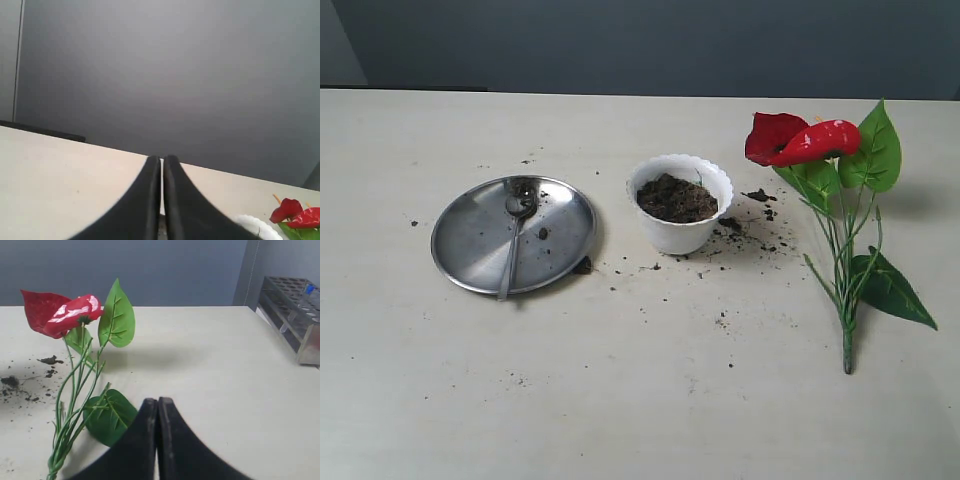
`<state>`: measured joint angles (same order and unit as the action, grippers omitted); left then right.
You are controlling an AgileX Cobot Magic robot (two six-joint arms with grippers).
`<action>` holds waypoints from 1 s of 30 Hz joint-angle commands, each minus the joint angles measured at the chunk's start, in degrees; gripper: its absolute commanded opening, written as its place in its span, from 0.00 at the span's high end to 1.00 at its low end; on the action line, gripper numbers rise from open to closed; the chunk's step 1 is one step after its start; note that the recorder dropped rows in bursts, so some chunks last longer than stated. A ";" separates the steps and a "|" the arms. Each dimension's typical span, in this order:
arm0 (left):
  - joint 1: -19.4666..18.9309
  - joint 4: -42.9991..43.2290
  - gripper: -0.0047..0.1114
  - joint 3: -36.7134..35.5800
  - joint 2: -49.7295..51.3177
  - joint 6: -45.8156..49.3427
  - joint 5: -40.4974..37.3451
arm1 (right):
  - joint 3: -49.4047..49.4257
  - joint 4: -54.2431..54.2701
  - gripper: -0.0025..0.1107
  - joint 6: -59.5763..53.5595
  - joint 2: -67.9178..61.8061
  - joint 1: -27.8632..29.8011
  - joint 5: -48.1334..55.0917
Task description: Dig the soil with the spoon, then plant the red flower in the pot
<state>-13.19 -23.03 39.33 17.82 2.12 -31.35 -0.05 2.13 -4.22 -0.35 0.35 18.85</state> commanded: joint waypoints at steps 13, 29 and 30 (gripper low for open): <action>0.15 -0.32 0.79 32.02 42.02 1.20 -19.93 | 0.05 -0.20 0.98 -0.12 0.35 0.21 -0.57; 8.94 2.13 0.50 32.14 63.38 4.38 -20.88 | 0.05 -0.09 0.98 -0.12 0.35 0.21 -0.35; 9.63 2.72 0.50 32.14 64.14 4.08 -20.76 | 0.05 -0.09 0.98 -0.12 0.35 0.21 -0.35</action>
<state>-6.07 -22.10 71.24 79.78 6.38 -53.28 -0.05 2.13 -4.22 -0.35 0.35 18.85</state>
